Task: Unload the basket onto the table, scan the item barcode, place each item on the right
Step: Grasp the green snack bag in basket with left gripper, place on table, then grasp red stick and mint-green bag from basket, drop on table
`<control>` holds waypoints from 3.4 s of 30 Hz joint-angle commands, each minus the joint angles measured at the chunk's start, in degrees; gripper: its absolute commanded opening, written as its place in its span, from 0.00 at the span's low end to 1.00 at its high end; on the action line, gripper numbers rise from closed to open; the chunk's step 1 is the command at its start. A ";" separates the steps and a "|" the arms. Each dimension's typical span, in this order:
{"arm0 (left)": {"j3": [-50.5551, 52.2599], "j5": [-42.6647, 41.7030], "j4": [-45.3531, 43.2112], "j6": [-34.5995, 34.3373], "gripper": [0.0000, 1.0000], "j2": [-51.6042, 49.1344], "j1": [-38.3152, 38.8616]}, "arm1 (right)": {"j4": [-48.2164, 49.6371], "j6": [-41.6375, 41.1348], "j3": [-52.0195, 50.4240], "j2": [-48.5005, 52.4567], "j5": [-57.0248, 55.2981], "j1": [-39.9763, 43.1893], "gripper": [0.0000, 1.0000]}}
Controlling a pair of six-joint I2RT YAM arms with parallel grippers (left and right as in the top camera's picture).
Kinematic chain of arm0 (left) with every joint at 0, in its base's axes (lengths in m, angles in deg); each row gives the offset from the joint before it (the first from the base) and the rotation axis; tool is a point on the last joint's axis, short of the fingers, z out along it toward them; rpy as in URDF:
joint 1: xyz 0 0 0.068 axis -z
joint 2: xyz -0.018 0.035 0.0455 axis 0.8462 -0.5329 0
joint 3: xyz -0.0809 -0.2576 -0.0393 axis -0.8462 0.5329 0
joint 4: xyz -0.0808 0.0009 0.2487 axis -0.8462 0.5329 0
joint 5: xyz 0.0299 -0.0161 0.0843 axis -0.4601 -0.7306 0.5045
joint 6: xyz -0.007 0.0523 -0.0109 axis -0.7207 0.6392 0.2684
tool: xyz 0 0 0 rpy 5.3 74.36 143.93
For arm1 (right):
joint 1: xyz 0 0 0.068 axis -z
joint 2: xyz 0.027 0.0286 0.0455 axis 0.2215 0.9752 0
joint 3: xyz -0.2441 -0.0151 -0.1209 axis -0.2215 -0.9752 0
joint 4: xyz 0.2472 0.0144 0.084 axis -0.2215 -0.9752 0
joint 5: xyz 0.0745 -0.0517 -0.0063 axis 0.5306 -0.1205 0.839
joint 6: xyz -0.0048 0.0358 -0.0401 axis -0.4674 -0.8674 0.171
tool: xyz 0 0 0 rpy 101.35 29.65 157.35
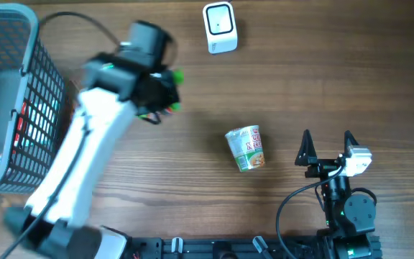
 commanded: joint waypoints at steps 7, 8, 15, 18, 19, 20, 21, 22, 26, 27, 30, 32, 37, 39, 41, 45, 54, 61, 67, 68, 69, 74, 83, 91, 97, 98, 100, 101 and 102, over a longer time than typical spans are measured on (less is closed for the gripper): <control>0.31 0.70 -2.99 -0.87 0.04 -20.31 6.80 | 0.31 -0.07 -0.07 -0.26 -0.28 0.24 1.00; 0.31 0.00 -4.02 -0.87 0.04 -21.75 7.10 | 0.31 -0.09 -0.07 -0.26 -0.28 0.24 1.00; -0.48 0.07 -4.55 -0.59 1.00 -23.10 6.69 | 0.31 -0.09 -0.07 -0.26 -0.28 0.24 1.00; -6.75 0.55 -1.62 1.16 1.00 -18.78 3.56 | 0.31 -0.11 -0.07 -0.26 -0.28 0.24 1.00; -9.29 1.11 -0.83 1.42 1.00 -17.46 2.32 | 0.31 -0.09 -0.07 -0.26 -0.28 0.24 1.00; -12.61 1.92 -0.31 2.32 1.00 -15.74 0.31 | 0.31 -0.09 -0.07 -0.26 -0.28 0.24 1.00; -17.05 3.61 0.02 2.40 1.00 -13.35 -3.10 | 0.31 -0.09 -0.07 -0.26 -0.28 0.24 1.00; -20.31 4.39 0.02 2.38 1.00 -11.34 -6.62 | 0.31 -0.09 -0.07 -0.26 -0.28 0.24 1.00; -25.11 4.39 -3.02 2.34 1.00 -4.81 -26.10 | 0.31 -0.11 -0.07 -0.26 -0.28 0.24 1.00; -25.11 4.37 -3.52 2.34 1.00 -4.39 -32.20 | 0.31 -0.09 -0.07 -0.26 -0.28 0.24 1.00; -25.11 4.35 -3.96 2.19 1.00 -5.29 -47.69 | 0.31 -0.11 -0.07 -0.26 -0.28 0.24 1.00; -25.11 3.32 -5.31 5.51 1.00 -7.43 -58.60 | 0.31 -0.09 -0.07 -0.26 -0.28 0.24 1.00; -24.90 -8.85 -7.02 23.98 1.00 -14.43 -69.07 | 0.31 -0.07 -0.07 -0.26 -0.28 0.24 1.00; -24.65 -10.34 -6.43 32.17 1.00 -18.73 -69.96 | 0.31 -0.09 -0.07 -0.26 -0.28 0.24 1.00; -22.03 -17.92 -6.29 41.40 1.00 -22.18 -69.75 | 0.31 -0.07 -0.07 -0.26 -0.28 0.24 1.00; -14.40 -21.66 -8.28 55.41 1.00 -24.61 -69.40 | 0.31 -0.09 -0.07 -0.26 -0.28 0.24 1.00; -0.59 -21.86 -15.32 69.99 1.00 -25.24 -68.48 | 0.31 -0.09 -0.07 -0.26 -0.28 0.24 1.00; 7.19 -17.49 -25.22 75.95 1.00 -25.24 -65.11 | 0.31 -0.09 -0.07 -0.26 -0.28 0.24 0.99; 13.18 -14.36 -31.39 75.69 0.97 -25.24 -65.07 | 0.31 -0.09 -0.07 -0.26 -0.28 0.24 1.00; 13.42 -12.63 -31.54 75.69 0.90 -25.24 -65.07 | 0.31 -0.09 -0.07 -0.26 -0.28 0.24 1.00; 13.42 -12.26 -31.56 75.71 0.85 -25.24 -65.07 | 0.31 -0.09 -0.07 -0.26 -0.28 0.24 1.00; 12.20 -12.33 -32.46 73.40 1.00 -24.59 -64.81 | 0.31 -0.09 -0.07 -0.26 -0.28 0.24 1.00; 8.83 -8.94 -31.36 66.62 1.00 -20.39 -64.89 | 0.31 -0.09 -0.07 -0.26 -0.28 0.24 1.00; 8.81 -8.72 -31.10 66.55 1.00 -18.86 -65.53 | 0.31 -0.09 -0.07 -0.26 -0.28 0.24 1.00; 9.49 -9.35 -31.12 63.36 1.00 -24.15 -66.97 | 0.31 -0.09 -0.07 -0.26 -0.28 0.24 1.00; 9.97 -9.35 -31.19 63.39 1.00 -25.18 -66.97 | 0.31 -0.09 -0.07 -0.26 -0.28 0.24 1.00; 11.15 -9.35 -31.58 63.36 1.00 -27.91 -66.95 | 0.31 -0.07 -0.07 -0.26 -0.28 0.24 1.00; 11.50 -9.62 -31.65 62.62 1.00 -29.27 -66.95 | 0.31 -0.09 -0.07 -0.26 -0.28 0.24 1.00; 11.52 -10.36 -31.80 61.66 1.00 -29.62 -66.95 | 0.31 -0.09 -0.07 -0.26 -0.28 0.24 1.00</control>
